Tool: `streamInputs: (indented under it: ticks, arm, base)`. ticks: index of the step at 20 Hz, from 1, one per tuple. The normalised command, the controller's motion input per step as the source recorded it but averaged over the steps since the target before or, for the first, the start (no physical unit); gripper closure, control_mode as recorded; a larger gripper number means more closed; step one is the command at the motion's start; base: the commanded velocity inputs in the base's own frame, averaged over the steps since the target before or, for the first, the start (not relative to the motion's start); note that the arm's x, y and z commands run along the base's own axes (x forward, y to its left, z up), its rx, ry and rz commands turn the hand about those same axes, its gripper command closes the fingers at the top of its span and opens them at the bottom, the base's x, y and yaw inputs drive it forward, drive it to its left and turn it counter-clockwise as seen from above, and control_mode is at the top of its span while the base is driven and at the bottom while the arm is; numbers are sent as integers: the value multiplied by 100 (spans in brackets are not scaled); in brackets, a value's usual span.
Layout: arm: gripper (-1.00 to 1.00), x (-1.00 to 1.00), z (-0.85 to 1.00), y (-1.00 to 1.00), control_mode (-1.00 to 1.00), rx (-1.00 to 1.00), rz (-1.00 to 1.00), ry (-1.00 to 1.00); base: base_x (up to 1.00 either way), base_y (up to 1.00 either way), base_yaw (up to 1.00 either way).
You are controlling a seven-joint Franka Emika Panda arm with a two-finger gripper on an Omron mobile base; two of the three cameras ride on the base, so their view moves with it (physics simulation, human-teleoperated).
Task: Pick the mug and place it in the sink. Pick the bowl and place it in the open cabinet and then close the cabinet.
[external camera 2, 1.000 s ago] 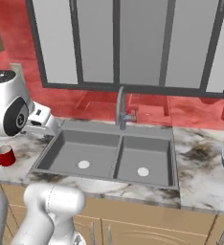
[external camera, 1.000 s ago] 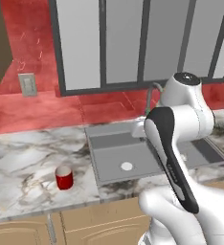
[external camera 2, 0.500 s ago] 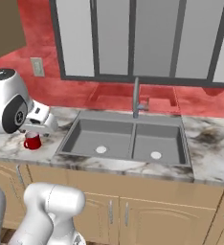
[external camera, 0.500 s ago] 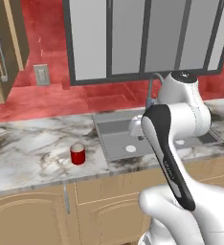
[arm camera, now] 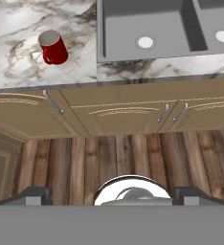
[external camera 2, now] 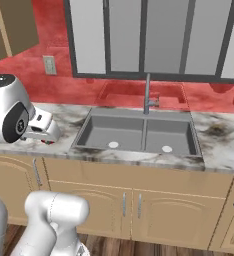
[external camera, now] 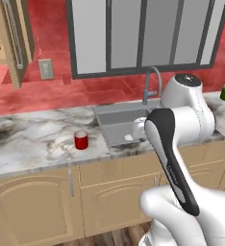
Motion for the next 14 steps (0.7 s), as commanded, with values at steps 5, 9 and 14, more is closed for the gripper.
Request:
streamInputs:
  ticks: [5,9,14]
  arm:
    - [-100,0,0,0,100,0,0,0]
    - [-100,0,0,0,100,0,0,0]
    - [-100,0,0,0,100,0,0,0]
  base:
    - [0,27,-3]
    - [0,38,0]
    - [0,31,0]
